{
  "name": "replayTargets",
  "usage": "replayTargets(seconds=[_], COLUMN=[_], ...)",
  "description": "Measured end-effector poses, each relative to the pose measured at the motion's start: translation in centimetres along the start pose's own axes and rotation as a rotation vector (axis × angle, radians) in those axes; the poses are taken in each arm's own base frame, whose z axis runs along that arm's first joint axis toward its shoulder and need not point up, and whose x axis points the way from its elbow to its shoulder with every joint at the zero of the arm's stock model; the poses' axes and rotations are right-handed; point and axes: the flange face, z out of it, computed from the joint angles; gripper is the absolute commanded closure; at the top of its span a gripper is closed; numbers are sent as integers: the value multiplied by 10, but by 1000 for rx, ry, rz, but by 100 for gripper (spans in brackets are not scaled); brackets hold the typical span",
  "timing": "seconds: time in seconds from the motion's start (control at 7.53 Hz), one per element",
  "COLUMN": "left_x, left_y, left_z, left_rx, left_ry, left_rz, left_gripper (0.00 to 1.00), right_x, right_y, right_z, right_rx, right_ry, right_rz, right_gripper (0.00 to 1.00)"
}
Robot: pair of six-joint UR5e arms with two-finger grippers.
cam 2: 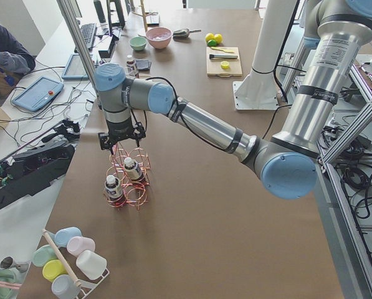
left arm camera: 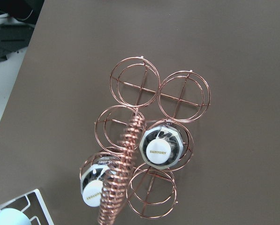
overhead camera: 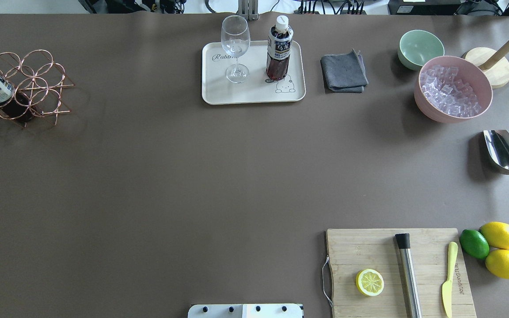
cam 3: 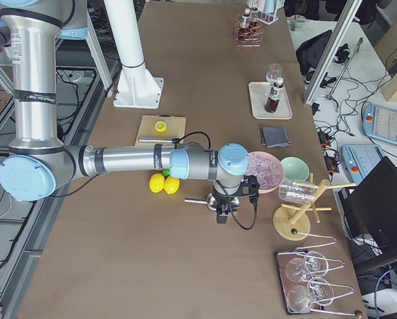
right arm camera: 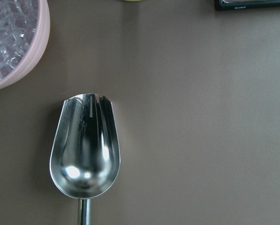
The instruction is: Take tea from basket to plate
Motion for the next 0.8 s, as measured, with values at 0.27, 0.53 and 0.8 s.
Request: replayTargets(seconds=[0.27, 0.53, 0.8], left_x=[29, 46, 49], left_y=[53, 101, 135], left_z=[6, 35, 66], left_rx=[25, -5, -30], left_ry=[41, 102, 187], left_rz=[-364, -652, -851], left_gripper=[2, 2, 2], right_x=[-7, -10, -15], right_y=[-5, -7, -10], right_z=[0, 10, 18], right_rx=[16, -3, -17], right_ry=[-5, -6, -1], right_rz=[-35, -44, -57], right_gripper=[0, 0, 0])
